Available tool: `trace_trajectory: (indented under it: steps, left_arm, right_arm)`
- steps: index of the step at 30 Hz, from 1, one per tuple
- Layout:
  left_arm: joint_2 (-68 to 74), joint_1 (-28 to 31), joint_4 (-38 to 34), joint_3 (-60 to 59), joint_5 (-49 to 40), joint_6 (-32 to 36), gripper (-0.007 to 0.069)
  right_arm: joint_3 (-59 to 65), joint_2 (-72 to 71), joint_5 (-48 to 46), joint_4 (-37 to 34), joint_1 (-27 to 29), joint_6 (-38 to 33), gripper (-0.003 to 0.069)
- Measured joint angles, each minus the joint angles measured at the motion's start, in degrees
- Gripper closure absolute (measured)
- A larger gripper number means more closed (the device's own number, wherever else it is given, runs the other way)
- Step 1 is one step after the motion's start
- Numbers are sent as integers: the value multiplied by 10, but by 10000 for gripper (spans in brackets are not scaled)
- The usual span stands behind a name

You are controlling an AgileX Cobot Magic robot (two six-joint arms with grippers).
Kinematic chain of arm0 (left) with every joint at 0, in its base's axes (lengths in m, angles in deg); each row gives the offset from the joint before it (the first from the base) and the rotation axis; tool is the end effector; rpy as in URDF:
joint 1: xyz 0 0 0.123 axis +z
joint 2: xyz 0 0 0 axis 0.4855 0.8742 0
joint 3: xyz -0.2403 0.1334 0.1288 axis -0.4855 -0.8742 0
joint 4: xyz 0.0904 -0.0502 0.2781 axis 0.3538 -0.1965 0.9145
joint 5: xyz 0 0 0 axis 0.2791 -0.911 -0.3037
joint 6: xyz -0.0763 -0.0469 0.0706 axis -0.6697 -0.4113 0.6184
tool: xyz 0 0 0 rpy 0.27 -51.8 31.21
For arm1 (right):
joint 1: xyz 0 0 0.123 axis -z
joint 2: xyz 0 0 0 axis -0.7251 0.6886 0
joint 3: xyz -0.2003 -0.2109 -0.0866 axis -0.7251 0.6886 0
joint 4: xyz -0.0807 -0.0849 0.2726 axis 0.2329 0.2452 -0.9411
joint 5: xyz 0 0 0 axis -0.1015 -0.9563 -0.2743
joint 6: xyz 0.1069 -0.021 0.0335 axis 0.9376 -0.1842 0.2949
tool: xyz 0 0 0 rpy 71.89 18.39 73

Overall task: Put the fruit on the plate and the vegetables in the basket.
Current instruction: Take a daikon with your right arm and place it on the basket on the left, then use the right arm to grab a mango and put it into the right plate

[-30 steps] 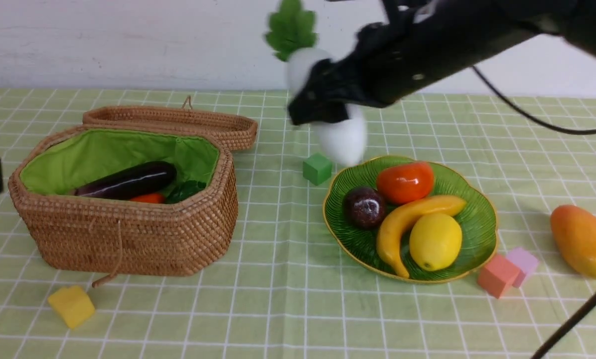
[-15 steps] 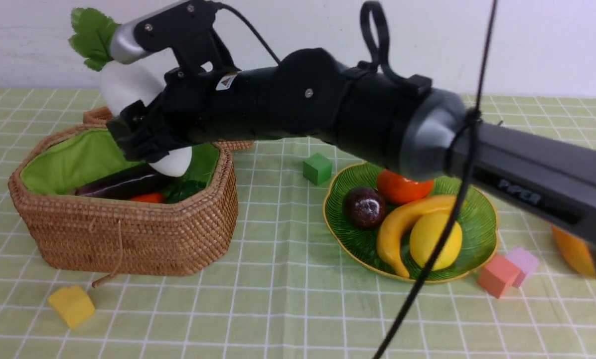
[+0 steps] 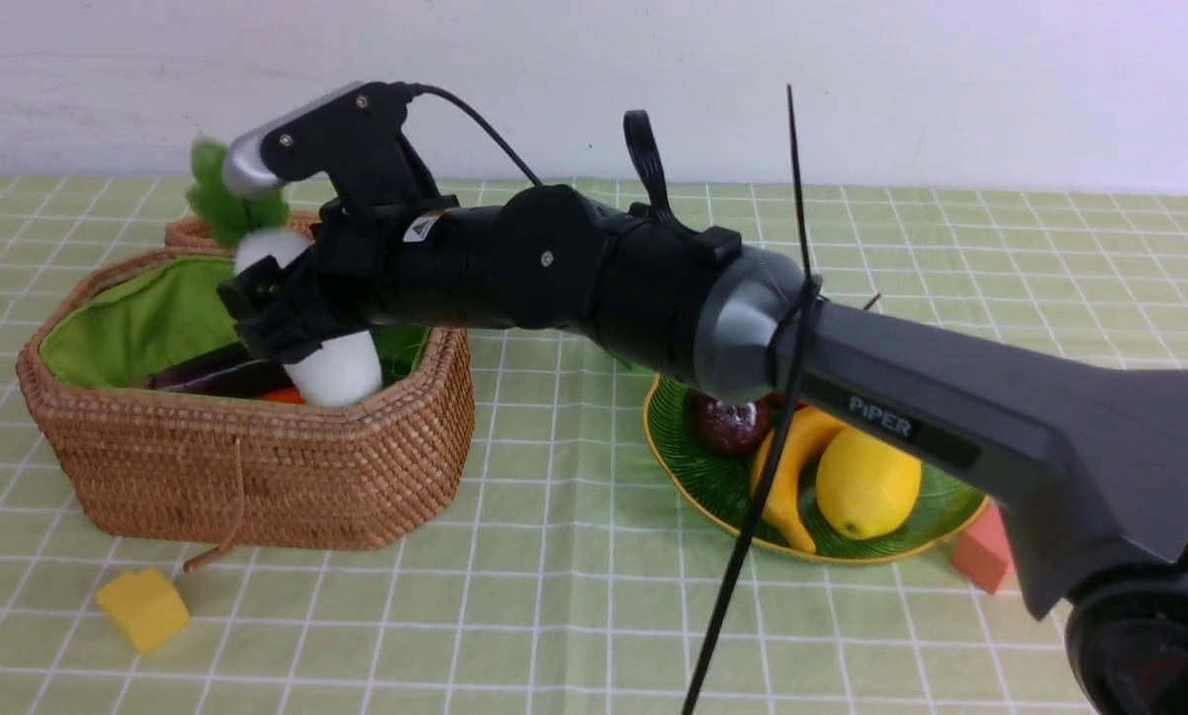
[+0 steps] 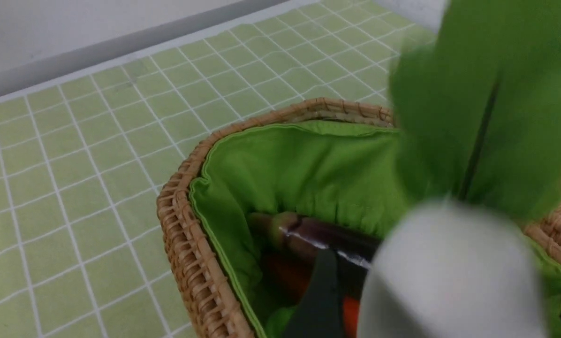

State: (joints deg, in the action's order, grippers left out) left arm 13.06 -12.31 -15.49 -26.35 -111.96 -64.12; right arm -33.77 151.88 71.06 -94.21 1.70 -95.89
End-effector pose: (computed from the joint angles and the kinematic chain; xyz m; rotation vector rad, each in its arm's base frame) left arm 0.1193 -0.0451 0.4338 0.0946 1.8125 -0.3603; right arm 0.4273 0.4473 0.2758 -0.8700 1.7322 0.6340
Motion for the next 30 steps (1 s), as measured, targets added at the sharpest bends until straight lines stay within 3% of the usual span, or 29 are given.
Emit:
trace_trajectory:
  steps: [5,10,15,18,19,21,22,23,30]
  left_arm:
    - [0,0,0,0,0,0,445]
    - [0,0,0,0,0,0,442]
    - [0,0,-14,0,5,0,441]
    - [0,0,-63,0,22,28,440]
    - [0,0,-68,0,22,28,440]
    - [0,0,-141,0,33,89,440]
    - [0,0,-147,0,34,94,440]
    - [0,0,-207,0,34,151,440]
    - [0,0,-418,0,35,365,440]
  right_arm:
    - [-2,-2,-8,0,0,0,-3]
    - [-3,-18,-58,5,0,8,67]
    - [-3,-82,-186,54,4,51,246]
    - [-3,-137,-300,120,19,115,427]
    - [-3,-141,-307,125,20,120,439]
    - [-3,-180,-396,190,37,177,573]
    - [-3,-183,-403,195,38,181,594]
    - [-3,-201,-454,232,49,216,655]
    - [0,-248,-583,349,98,307,676]
